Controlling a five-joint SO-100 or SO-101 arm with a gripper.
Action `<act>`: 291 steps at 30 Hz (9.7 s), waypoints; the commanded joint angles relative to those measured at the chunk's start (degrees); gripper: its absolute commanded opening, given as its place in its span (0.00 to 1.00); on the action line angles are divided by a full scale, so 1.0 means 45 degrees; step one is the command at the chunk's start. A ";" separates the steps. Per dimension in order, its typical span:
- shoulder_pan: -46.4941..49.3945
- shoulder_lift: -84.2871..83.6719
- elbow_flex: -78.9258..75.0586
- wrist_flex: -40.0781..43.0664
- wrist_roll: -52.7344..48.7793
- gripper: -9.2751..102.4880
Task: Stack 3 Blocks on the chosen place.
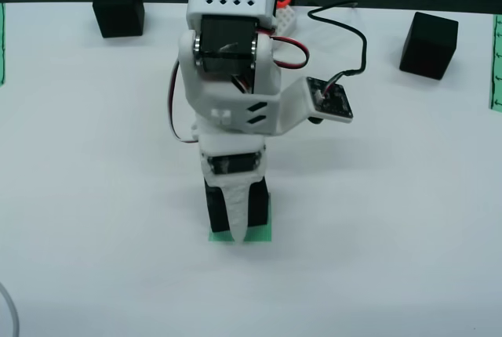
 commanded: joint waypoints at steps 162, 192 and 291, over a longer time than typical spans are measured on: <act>-0.0410 0.7285 -0.0078 0.1621 -0.1895 0.26; 0.0449 0.4023 -0.1309 0.1621 -0.2324 0.27; 2.1973 0.9336 0.5586 0.1621 -1.9297 0.42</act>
